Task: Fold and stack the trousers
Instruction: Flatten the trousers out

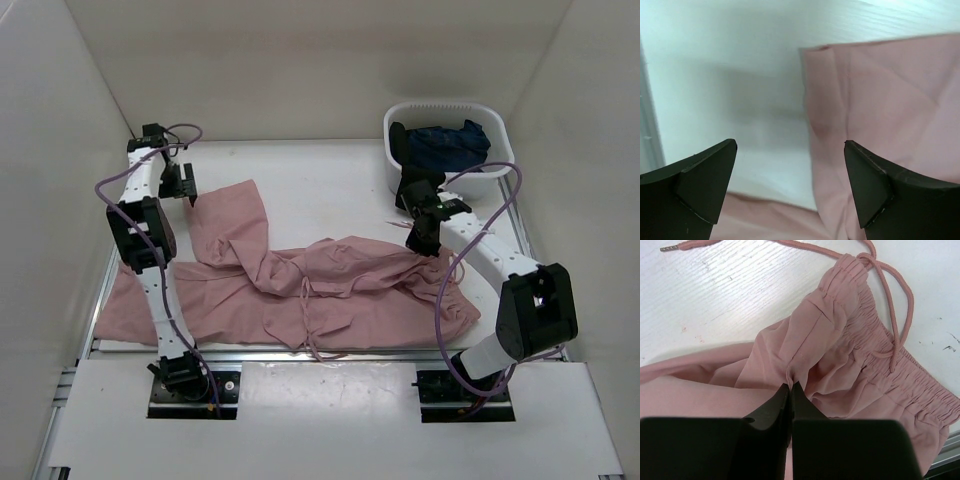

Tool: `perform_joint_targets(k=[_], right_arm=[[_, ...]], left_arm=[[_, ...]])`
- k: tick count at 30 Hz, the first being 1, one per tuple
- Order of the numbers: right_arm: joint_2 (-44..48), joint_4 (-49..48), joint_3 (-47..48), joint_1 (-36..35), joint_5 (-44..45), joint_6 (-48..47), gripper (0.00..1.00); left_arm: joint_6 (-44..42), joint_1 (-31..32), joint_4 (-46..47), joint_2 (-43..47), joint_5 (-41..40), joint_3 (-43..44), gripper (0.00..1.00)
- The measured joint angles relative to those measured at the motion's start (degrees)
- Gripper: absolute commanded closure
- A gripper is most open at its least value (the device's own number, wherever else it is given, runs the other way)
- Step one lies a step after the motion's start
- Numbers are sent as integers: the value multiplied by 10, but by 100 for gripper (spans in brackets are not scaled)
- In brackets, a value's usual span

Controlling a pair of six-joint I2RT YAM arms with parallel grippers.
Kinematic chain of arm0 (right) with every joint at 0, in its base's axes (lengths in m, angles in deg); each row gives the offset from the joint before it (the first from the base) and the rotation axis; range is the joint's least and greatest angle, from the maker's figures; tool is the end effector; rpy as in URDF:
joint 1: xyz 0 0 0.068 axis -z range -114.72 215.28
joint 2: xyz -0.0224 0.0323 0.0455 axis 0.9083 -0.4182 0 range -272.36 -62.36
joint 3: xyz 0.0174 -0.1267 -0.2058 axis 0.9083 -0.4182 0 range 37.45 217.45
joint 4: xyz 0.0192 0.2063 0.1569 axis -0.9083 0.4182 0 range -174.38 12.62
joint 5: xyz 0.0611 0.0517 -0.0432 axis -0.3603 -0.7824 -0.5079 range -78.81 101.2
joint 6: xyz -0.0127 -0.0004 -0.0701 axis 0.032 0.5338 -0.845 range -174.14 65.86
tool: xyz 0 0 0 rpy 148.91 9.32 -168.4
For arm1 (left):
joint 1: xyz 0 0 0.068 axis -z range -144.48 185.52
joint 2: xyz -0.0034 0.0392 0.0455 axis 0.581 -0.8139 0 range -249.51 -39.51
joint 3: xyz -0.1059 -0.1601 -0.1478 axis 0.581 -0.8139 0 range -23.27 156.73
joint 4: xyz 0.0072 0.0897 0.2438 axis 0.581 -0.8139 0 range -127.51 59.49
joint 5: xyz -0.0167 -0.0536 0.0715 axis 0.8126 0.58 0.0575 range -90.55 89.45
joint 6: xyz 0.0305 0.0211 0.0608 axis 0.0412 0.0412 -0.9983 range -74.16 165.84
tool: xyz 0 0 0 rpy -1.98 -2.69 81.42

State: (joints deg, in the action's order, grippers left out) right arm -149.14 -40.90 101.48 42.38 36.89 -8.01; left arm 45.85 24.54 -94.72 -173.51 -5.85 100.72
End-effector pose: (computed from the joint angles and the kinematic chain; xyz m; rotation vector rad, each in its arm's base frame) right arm 0.2915 0.0955 0.1906 0.6327 2.4702 -0.1751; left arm 0.4578 0.0944 0.1701 -0.2934 2.8564 0.1703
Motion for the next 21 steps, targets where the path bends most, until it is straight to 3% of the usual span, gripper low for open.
perform_joint_targets(k=[5, 6, 7, 8, 9, 16, 21], right_arm=[[0, 5, 0, -4, 7, -1, 100], [0, 5, 0, -4, 10, -1, 100], [0, 7, 0, -4, 12, -1, 100], [0, 9, 0, -4, 14, -1, 100], [0, 14, 4, -3, 14, -1, 100], [20, 25, 61, 31, 35, -5, 100], [122, 25, 48, 75, 57, -3, 100]], left_arm=[[-2, 5, 2, -67, 52, 3, 2], [-2, 11, 0, -70, 57, 7, 15], [-1, 17, 0, -69, 75, 7, 58], [2, 22, 2, -68, 85, 7, 81], [0, 27, 3, -68, 99, 7, 86], [-1, 16, 8, -52, 80, 14, 86], [0, -79, 68, 98, 41, -52, 86]])
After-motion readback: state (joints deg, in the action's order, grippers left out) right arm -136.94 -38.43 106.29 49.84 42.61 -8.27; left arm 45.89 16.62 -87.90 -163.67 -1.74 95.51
